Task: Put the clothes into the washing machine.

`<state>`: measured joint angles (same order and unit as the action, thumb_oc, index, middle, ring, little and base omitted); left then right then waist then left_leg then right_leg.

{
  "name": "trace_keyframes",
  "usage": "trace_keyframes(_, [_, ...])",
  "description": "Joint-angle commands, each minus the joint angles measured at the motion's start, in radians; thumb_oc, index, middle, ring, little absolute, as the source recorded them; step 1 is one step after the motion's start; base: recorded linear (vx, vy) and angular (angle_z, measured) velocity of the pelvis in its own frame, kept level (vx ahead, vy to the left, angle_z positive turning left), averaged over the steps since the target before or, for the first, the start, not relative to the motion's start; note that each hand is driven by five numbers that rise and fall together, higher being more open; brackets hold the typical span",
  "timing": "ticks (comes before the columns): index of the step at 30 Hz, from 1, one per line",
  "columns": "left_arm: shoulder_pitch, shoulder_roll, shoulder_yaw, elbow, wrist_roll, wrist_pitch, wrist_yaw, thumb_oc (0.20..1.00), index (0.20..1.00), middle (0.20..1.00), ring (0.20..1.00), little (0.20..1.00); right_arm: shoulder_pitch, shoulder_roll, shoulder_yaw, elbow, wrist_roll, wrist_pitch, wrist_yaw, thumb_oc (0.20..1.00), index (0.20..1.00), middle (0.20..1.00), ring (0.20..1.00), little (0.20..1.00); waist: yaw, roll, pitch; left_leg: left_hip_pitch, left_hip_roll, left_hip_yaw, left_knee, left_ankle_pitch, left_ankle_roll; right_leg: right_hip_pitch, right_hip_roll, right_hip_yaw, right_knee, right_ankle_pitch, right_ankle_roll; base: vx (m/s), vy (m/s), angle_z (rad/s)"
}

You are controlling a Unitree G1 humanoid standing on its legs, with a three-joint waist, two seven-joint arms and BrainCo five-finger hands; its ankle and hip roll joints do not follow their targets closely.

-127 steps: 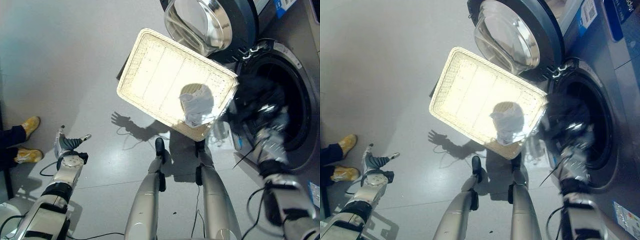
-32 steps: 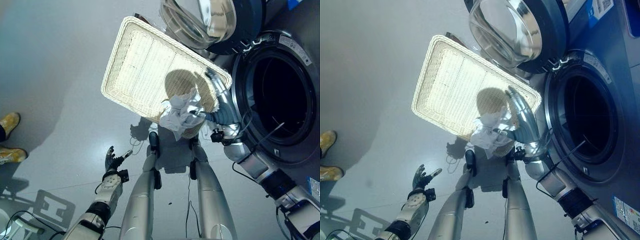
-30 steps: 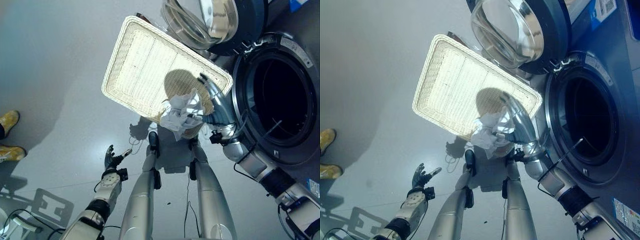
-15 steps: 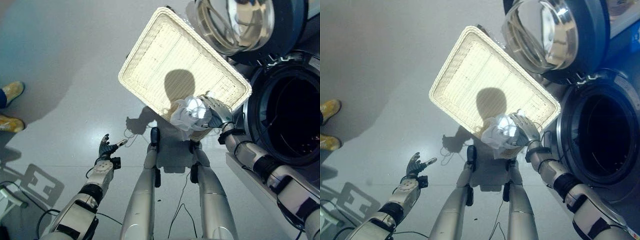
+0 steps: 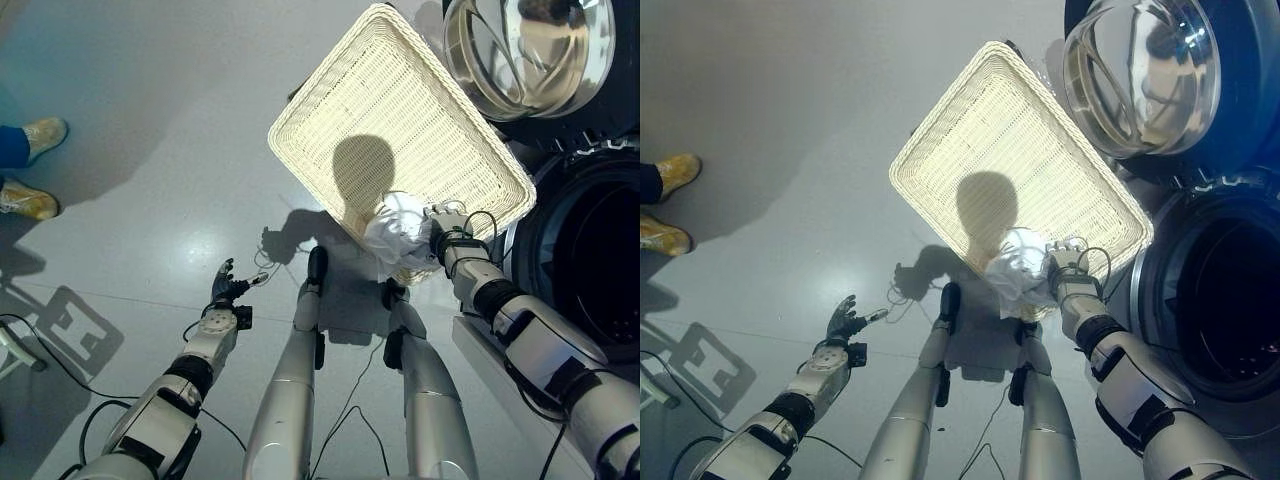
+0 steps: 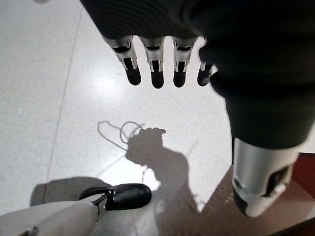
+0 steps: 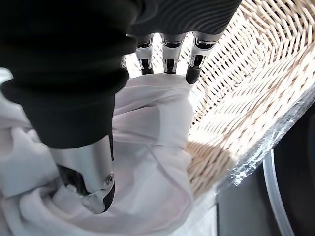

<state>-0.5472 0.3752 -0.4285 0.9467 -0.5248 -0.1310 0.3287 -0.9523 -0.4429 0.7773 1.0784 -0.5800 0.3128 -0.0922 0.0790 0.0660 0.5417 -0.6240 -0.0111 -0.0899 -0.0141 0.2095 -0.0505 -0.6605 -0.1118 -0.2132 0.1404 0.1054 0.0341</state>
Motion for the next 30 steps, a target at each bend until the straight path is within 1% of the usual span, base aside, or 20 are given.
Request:
trace_keyframes(1, [-0.021, -0.025, 0.004, 0.003, 0.024, 0.03, 0.03, 1.0, 1.0, 1.0, 1.0, 1.0, 0.067, -0.009, 0.003, 0.052, -0.012, -0.022, 0.16, 0.605, 0.605, 0.605, 0.605, 0.605, 0.01, 0.061, -0.022, -0.049, -0.089, 0.098, 0.053, -0.061, 0.022, -0.042, 0.019, 0.009, 0.018, -0.019, 0.061, 0.04, -0.031, 0.05])
trace_keyframes(2, [-0.025, -0.024, 0.006, 0.001, 0.024, 0.038, 0.029, 1.0, 1.0, 1.0, 1.0, 1.0, 0.07, -0.005, 0.003, 0.051, -0.024, -0.036, 0.163, 0.382, 0.382, 0.382, 0.382, 0.382, 0.009, 0.061, -0.022, -0.05, -0.088, 0.097, 0.054, -0.06, 0.021, -0.044, 0.019, 0.01, 0.021, -0.021, 0.061, 0.02, -0.016, 0.04])
trace_keyframes(3, [-0.025, -0.026, 0.008, 0.001, 0.022, 0.041, 0.028, 1.0, 1.0, 1.0, 1.0, 1.0, 0.076, -0.001, 0.003, 0.05, -0.018, -0.048, 0.155, 0.2, 0.2, 0.2, 0.2, 0.2, 0.009, 0.061, -0.022, -0.051, -0.087, 0.098, 0.056, -0.059, 0.021, -0.045, 0.02, 0.01, 0.023, -0.021, 0.059, 0.02, -0.014, 0.04])
trace_keyframes(6, [-0.027, -0.03, 0.007, -0.004, 0.022, 0.047, 0.034, 1.0, 1.0, 1.0, 1.0, 1.0, 0.081, 0.005, 0.002, 0.044, 0.027, -0.064, 0.142, 0.2, 0.2, 0.2, 0.2, 0.2, 0.007, 0.061, -0.022, -0.053, -0.086, 0.099, 0.057, -0.058, 0.021, -0.048, 0.021, 0.01, 0.025, -0.022, 0.058, 0.01, -0.004, 0.01])
trace_keyframes(8, [-0.025, -0.034, 0.006, -0.009, 0.019, 0.054, 0.038, 1.0, 1.0, 1.0, 1.0, 1.0, 0.099, 0.014, -0.036, 0.029, 0.282, -0.1, 0.086, 0.2, 0.2, 0.2, 0.2, 0.2, 0.003, 0.061, -0.022, -0.058, -0.083, 0.102, 0.061, -0.058, 0.021, -0.055, 0.023, 0.011, 0.031, -0.022, 0.055, 0.0, 0.0, 0.0])
trace_keyframes(9, [-0.021, -0.04, 0.004, -0.011, 0.019, 0.058, 0.043, 1.0, 1.0, 1.0, 1.0, 1.0, 0.11, 0.024, -0.063, 0.018, 0.469, -0.122, 0.064, 0.2, 0.2, 0.2, 0.2, 0.2, 0.001, 0.06, -0.022, -0.057, -0.081, 0.104, 0.062, -0.059, 0.021, -0.056, 0.025, 0.013, 0.032, -0.023, 0.053, 0.02, -0.011, 0.04])
trace_keyframes(11, [-0.018, -0.043, 0.006, -0.013, 0.022, 0.064, 0.045, 1.0, 1.0, 1.0, 1.0, 1.0, 0.119, 0.035, -0.099, 0.01, 0.581, -0.146, 0.052, 0.2, 0.2, 0.2, 0.2, 0.2, -0.001, 0.059, -0.022, -0.056, -0.081, 0.106, 0.066, -0.06, 0.021, -0.055, 0.026, 0.015, 0.034, -0.025, 0.051, 0.02, -0.004, 0.04])
trace_keyframes(12, [-0.006, -0.047, 0.015, -0.016, 0.025, 0.069, 0.048, 1.0, 1.0, 1.0, 1.0, 1.0, 0.137, 0.046, -0.172, -0.022, 0.77, -0.201, 0.024, 0.2, 0.2, 0.2, 0.2, 0.2, -0.007, 0.056, -0.022, -0.055, -0.081, 0.106, 0.078, -0.066, 0.02, -0.056, 0.029, 0.019, 0.044, -0.029, 0.048, 0.02, 0.005, 0.06])
trace_keyframes(14, [0.006, -0.051, 0.023, -0.021, 0.03, 0.07, 0.052, 1.0, 1.0, 1.0, 1.0, 1.0, 0.156, 0.05, -0.218, -0.062, 0.88, -0.23, -0.01, 0.2, 0.2, 0.2, 0.2, 0.2, -0.012, 0.054, -0.022, -0.054, -0.078, 0.111, 0.084, -0.069, 0.02, -0.057, 0.03, 0.02, 0.051, -0.032, 0.047, 0.02, 0.012, 0.07])
trace_keyframes(15, [0.015, -0.055, 0.028, -0.029, 0.032, 0.071, 0.058, 1.0, 1.0, 1.0, 1.0, 1.0, 0.167, 0.049, -0.241, -0.087, 0.92, -0.246, -0.035, 0.2, 0.2, 0.2, 0.2, 0.2, -0.015, 0.053, -0.022, -0.053, -0.077, 0.113, 0.088, -0.071, 0.019, -0.058, 0.031, 0.021, 0.054, -0.033, 0.047, 0.01, 0.009, 0.07])
trace_keyframes(16, [0.017, -0.055, 0.029, -0.03, 0.032, 0.071, 0.059, 1.0, 1.0, 1.0, 1.0, 1.0, 0.169, 0.049, -0.244, -0.091, 0.923, -0.247, -0.037, 0.2, 0.2, 0.2, 0.2, 0.2, -0.015, 0.052, -0.022, -0.053, -0.077, 0.114, 0.088, -0.071, 0.019, -0.058, 0.031, 0.021, 0.055, -0.033, 0.047, 0.0, 0.014, 0.05])
trace_keyframes(17, [0.039, -0.065, 0.034, -0.048, 0.035, 0.067, 0.076, 1.0, 1.0, 1.0, 1.0, 1.0, 0.192, 0.039, -0.275, -0.15, 0.988, -0.286, -0.089, 0.2, 0.2, 0.2, 0.2, 0.2, -0.023, 0.049, -0.022, -0.051, -0.075, 0.121, 0.092, -0.074, 0.02, -0.058, 0.033, 0.023, 0.058, -0.033, 0.046, 0.0, 0.0, 0.0])
trace_keyframes(18, [0.043, -0.067, 0.034, -0.051, 0.038, 0.066, 0.079, 1.0, 1.0, 1.0, 1.0, 1.0, 0.196, 0.037, -0.279, -0.157, 1.011, -0.305, -0.101, 0.2, 0.2, 0.2, 0.2, 0.2, -0.024, 0.048, -0.022, -0.05, -0.074, 0.122, 0.093, -0.075, 0.02, -0.057, 0.033, 0.024, 0.058, -0.033, 0.046, 0.0, 0.01, -0.07])
trace_keyframes(19, [0.058, -0.069, 0.034, -0.059, 0.036, 0.06, 0.089, 1.0, 1.0, 1.0, 1.0, 1.0, 0.214, 0.028, -0.309, -0.195, 1.043, -0.331, -0.112, 0.2, 0.2, 0.2, 0.2, 0.2, -0.031, 0.045, -0.022, -0.049, -0.073, 0.126, 0.1, -0.079, 0.021, -0.059, 0.036, 0.027, 0.063, -0.033, 0.046, 0.01, -0.003, -0.11])
trace_keyframes(20, [0.071, -0.072, 0.037, -0.064, 0.04, 0.052, 0.096, 1.0, 1.0, 1.0, 1.0, 1.0, 0.226, 0.022, -0.329, -0.23, 1.069, -0.366, -0.135, 0.2, 0.2, 0.2, 0.2, 0.2, -0.037, 0.043, -0.022, -0.049, -0.072, 0.129, 0.106, -0.083, 0.022, -0.061, 0.039, 0.032, 0.068, -0.034, 0.045, 0.01, -0.008, -0.1])
trace_keyframes(21, [0.079, -0.073, 0.04, -0.068, 0.043, 0.05, 0.101, 1.0, 1.0, 1.0, 1.0, 1.0, 0.233, 0.019, -0.343, -0.261, 1.095, -0.38, -0.153, 0.2, 0.2, 0.2, 0.2, 0.2, -0.041, 0.041, -0.022, -0.05, -0.071, 0.132, 0.111, -0.086, 0.023, -0.064, 0.04, 0.035, 0.073, -0.035, 0.044, 0.01, -0.008, -0.06])
trace_keyframes(27, [0.079, -0.073, 0.04, -0.068, 0.043, 0.05, 0.101, 1.0, 1.0, 1.0, 1.0, 1.0, 0.233, 0.019, -0.343, -0.261, 1.095, -0.38, -0.153, 0.2, 0.2, 0.2, 0.2, 0.2, -0.041, 0.041, -0.022, -0.05, -0.071, 0.132, 0.111, -0.086, 0.023, -0.064, 0.04, 0.035, 0.073, -0.035, 0.044, 0.0, -0.006, -0.04])
trace_keyframes(28, [0.138, -0.077, 0.059, -0.066, 0.055, 0.014, 0.112, 1.0, 1.0, 1.0, 1.0, 1.0, 0.29, 0.022, -0.486, -0.416, 1.521, -0.492, -0.093, 0.2, 0.2, 0.2, 0.2, 0.2, -0.067, 0.033, -0.022, -0.036, -0.063, 0.148, 0.119, -0.102, 0.028, -0.069, 0.059, 0.063, 0.094, -0.043, 0.039, -0.01, -0.042, -0.22])
trace_keyframes(29, [0.142, -0.078, 0.062, -0.064, 0.055, 0.011, 0.112, 1.0, 1.0, 1.0, 1.0, 1.0, 0.297, 0.028, -0.501, -0.427, 1.572, -0.494, -0.071, 0.2, 0.2, 0.2, 0.2, 0.2, -0.071, 0.032, -0.022, -0.033, -0.063, 0.149, 0.12, -0.104, 0.029, -0.068, 0.06, 0.066, 0.094, -0.043, 0.038, -0.01, -0.042, -0.22])
trace_keyframes(30, [0.142, -0.078, 0.062, -0.064, 0.055, 0.011, 0.112, 1.0, 1.0, 1.0, 1.0, 1.0, 0.297, 0.028, -0.501, -0.427, 1.572, -0.494, -0.071, 0.2, 0.2, 0.2, 0.2, 0.2, -0.071, 0.032, -0.022, -0.033, -0.063, 0.149, 0.12, -0.104, 0.029, -0.068, 0.06, 0.066, 0.094, -0.043, 0.038, 0.0, 0.0, 0.0])
